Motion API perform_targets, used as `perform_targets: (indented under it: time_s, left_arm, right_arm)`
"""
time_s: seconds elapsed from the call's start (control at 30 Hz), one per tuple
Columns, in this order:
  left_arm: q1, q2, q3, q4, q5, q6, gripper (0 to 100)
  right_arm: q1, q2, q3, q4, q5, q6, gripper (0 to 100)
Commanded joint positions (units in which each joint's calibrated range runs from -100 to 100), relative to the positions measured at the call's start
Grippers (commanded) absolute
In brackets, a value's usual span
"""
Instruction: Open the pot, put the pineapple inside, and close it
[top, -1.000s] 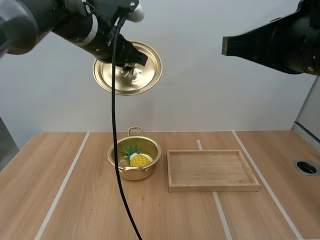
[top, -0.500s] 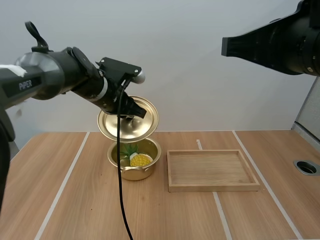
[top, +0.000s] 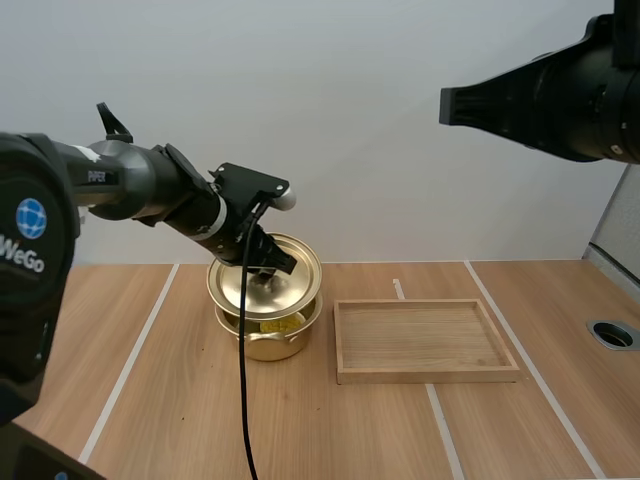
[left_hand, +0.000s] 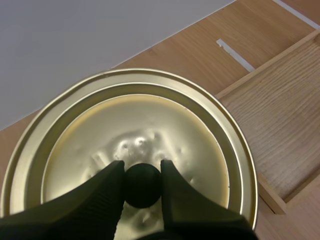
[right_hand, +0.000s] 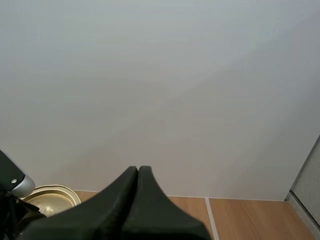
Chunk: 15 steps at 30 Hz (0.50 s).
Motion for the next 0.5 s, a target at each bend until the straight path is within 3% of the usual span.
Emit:
perform_targets:
  time_s: [0.0, 0.47]
  left_arm:
    - [-0.17, 1.28, 0.09, -3.12, -2.31, 2.11, 0]
    - [-0.17, 7.72, 0.09, -3.81, -4.66, 3.51, 0]
  right_arm:
    - [-0.22, -0.55, 0.1, 0.08, -0.14, 0.18, 0]
    - [-0.22, -0.55, 0.1, 0.08, -0.14, 0.18, 0]
